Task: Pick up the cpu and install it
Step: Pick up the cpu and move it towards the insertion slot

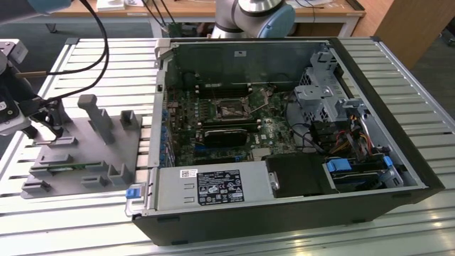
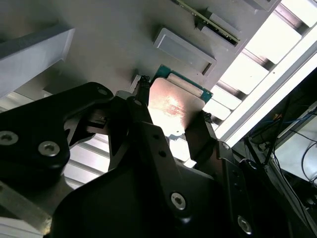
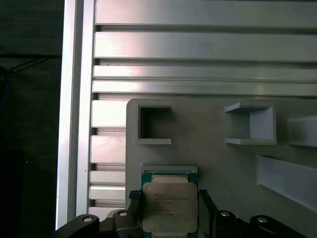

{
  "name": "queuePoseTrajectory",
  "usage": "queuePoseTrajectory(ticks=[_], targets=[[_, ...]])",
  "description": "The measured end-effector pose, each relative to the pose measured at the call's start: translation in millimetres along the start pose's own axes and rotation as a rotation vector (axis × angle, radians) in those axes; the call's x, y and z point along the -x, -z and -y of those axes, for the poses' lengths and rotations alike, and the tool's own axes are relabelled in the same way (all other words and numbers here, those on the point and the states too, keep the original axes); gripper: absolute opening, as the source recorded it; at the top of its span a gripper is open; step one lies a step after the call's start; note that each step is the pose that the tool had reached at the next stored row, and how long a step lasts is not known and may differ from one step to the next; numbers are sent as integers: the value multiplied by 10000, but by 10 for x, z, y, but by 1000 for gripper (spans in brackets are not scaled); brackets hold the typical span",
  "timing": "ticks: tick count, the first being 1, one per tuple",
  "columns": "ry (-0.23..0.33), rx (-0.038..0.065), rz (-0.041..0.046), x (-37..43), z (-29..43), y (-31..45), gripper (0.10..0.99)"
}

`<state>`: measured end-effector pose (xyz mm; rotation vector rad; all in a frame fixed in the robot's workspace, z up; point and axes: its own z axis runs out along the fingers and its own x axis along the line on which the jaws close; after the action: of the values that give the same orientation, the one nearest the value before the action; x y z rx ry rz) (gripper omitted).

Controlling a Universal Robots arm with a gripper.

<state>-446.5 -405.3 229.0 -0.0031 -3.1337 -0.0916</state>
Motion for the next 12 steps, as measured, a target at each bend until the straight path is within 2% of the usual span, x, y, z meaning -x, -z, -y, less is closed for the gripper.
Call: queuePoseTrajectory(ticks=[12], targets=[[0, 0, 0, 0, -5, 23, 541]])
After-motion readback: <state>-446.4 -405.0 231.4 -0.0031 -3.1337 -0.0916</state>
